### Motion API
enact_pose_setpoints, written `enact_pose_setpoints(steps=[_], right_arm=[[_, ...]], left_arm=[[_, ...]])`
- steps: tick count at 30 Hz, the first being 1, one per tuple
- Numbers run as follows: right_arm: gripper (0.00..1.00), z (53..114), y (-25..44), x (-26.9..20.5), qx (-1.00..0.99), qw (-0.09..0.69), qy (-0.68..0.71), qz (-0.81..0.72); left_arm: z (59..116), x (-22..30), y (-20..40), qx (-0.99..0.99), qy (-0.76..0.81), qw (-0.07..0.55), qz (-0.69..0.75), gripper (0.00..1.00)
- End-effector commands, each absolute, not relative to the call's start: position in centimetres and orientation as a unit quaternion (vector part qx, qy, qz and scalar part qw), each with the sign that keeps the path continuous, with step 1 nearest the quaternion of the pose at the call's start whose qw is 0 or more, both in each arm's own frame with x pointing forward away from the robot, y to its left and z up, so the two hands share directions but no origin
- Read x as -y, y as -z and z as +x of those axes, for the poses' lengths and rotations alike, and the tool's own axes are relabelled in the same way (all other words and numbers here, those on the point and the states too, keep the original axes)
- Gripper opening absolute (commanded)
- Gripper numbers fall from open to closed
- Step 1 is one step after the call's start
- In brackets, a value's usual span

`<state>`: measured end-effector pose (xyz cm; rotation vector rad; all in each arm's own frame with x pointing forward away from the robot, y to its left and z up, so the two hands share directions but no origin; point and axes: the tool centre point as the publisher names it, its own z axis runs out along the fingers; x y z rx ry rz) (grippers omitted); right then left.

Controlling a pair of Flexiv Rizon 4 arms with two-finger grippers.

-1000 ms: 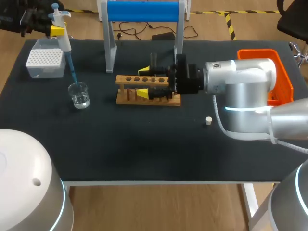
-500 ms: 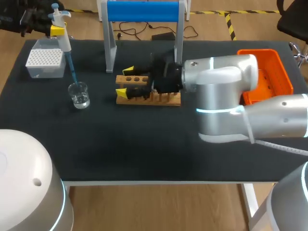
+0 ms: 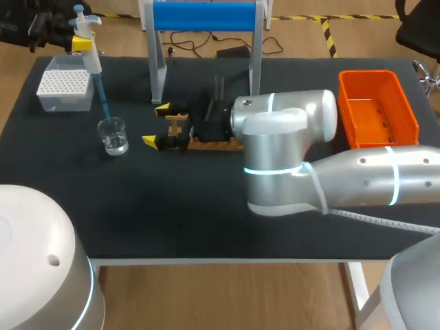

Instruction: Invert the test tube, pick up the pipette, mount the tip to pipette, aspirate from beaker and dispense into the tube, eject the tip, return the pipette, and cap with the stopper.

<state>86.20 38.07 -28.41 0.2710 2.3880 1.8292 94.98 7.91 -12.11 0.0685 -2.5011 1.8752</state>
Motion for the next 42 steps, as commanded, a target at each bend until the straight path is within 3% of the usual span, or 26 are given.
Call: enact_pose_setpoints(steps=[1,42], right_arm=[[1.00,86.6,29.9,-41.4,-0.785,0.112,-0.595,0.127],[1.00,87.8,32.8,-43.5,-0.799,0.122,-0.569,0.153]], left_arm=[[95.0,-7.9,12.1,0.799,-0.600,0.007,0.021,0.00],[95.0,-7.9,12.1,0.799,-0.600,0.007,0.021,0.00]])
